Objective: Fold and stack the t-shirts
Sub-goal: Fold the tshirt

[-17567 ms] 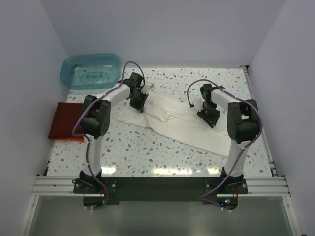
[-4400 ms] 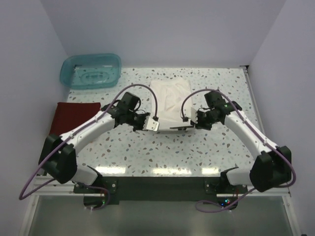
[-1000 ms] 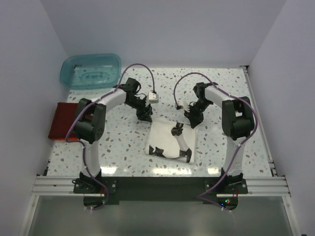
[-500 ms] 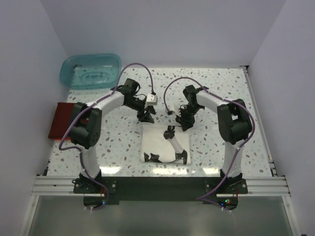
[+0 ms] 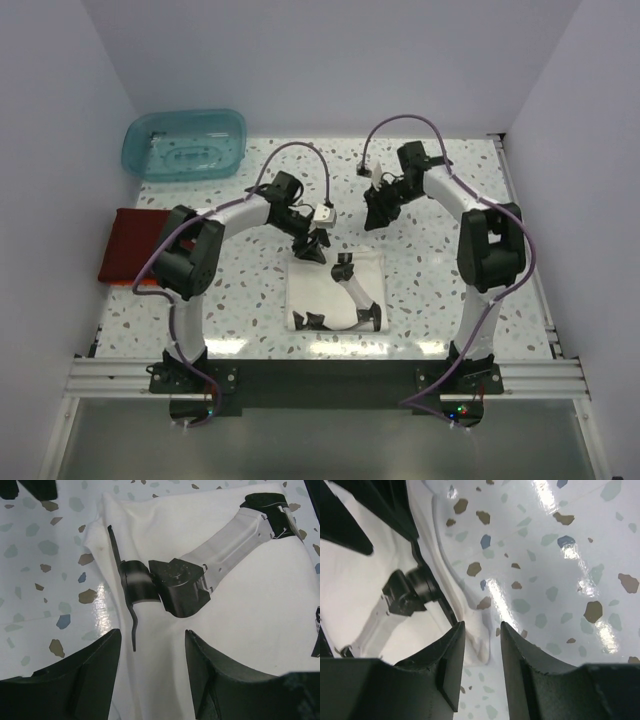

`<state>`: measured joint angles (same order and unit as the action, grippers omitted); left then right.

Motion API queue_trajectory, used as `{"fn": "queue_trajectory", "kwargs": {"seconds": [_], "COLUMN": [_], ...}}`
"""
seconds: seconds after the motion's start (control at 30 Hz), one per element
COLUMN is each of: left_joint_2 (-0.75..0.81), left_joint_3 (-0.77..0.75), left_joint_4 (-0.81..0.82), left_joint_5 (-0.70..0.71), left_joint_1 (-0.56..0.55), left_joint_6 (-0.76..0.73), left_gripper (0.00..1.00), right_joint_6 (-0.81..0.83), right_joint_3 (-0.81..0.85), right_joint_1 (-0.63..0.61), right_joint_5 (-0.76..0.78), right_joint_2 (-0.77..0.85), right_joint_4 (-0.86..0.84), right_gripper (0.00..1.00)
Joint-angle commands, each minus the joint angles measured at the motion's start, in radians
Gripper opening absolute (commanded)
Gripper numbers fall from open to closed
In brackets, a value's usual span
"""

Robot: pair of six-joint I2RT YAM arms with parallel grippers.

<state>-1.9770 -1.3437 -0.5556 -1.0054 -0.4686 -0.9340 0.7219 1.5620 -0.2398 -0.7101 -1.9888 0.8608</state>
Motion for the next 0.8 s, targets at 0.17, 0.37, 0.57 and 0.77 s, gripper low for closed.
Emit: {"fn": "queue_trajectory", "kwargs": {"seconds": [0.17,0.37,0.57,0.77], "left_joint_2": [-0.054,-0.003,0.104,0.210], "left_joint_3": [-0.008,0.064,0.184,0.271], "left_joint_4": [0.072,0.080,0.190,0.310], "left_joint_5": [0.025,0.039,0.070,0.123], "left_joint_1": [-0.034,-0.056,-0.074,-0.099], "left_joint_6": [-0.012,-0.126,-0.173,-0.180], "left_gripper": [0.46,0.16,0.03,0.00], "right_joint_6": [-0.467,-0.504,-0.497,-0.446], "right_joint_3": [0.044,0.056,0.030,0.047], "right_joint_1": [-0.012,-0.039,-0.110,-0.147], "right_joint_5": [-0.144,-0.186,-0.262,-0.348], "right_joint_2": [-0.076,-0.123,-0.151,-0.209], "right_joint_4": [-0.276,-0.301,-0.273,-0.195], "right_gripper": [0.32,0.26,0.24,0.21]}}
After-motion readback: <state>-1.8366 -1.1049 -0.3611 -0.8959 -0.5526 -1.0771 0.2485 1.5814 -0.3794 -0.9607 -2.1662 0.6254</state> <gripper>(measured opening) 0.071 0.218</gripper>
